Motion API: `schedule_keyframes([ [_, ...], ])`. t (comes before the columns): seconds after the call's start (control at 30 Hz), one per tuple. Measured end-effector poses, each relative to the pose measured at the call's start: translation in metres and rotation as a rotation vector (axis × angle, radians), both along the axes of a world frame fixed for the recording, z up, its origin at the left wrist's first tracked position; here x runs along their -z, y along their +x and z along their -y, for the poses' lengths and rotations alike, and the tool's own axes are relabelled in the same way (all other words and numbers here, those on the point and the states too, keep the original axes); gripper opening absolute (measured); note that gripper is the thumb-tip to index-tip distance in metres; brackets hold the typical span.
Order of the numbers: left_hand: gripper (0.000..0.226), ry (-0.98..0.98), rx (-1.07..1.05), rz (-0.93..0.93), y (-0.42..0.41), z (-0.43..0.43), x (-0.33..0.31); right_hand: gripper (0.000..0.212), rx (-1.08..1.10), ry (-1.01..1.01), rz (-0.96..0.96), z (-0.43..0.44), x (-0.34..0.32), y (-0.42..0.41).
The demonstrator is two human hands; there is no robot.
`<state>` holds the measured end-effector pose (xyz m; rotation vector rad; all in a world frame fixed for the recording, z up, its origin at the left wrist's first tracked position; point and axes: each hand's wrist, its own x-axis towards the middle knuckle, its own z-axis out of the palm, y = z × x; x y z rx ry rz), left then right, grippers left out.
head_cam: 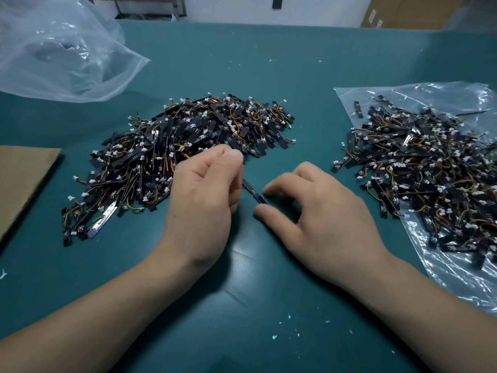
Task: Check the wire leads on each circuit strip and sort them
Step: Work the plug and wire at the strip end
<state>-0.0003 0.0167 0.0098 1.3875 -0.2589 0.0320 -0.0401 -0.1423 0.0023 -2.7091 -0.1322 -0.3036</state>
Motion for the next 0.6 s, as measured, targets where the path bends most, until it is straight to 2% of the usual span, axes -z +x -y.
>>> schedule_keyframes([
  [0.17, 0.038, 0.059, 0.033, 0.031, -0.001, 0.002, 0.002, 0.021, 0.071, -0.154, 0.082, 0.002, 0.001, 0.004],
  [0.23, 0.032, 0.035, 0.012, 0.014, -0.001, 0.001, 0.003, 0.019, 0.102, -0.005, 0.070, 0.006, 0.003, 0.007],
  [0.33, 0.008, 0.055, 0.003, -0.024, 0.000, 0.000, 0.004, 0.018, 0.055, 0.370, 0.107, 0.012, -0.002, 0.007],
  [0.37, 0.013, 0.093, 0.020, -0.021, 0.000, 0.000, 0.004, 0.018, 0.012, 0.425, 0.126, 0.013, -0.004, 0.006],
  [0.43, 0.022, 0.177, 0.099, 0.036, -0.002, 0.000, 0.006, 0.019, -0.074, 0.458, 0.122, 0.012, -0.006, 0.003],
  [0.6, 0.012, 0.256, 0.132, 0.132, -0.005, 0.002, 0.005, 0.021, -0.147, 0.506, 0.058, 0.013, -0.007, 0.002],
])
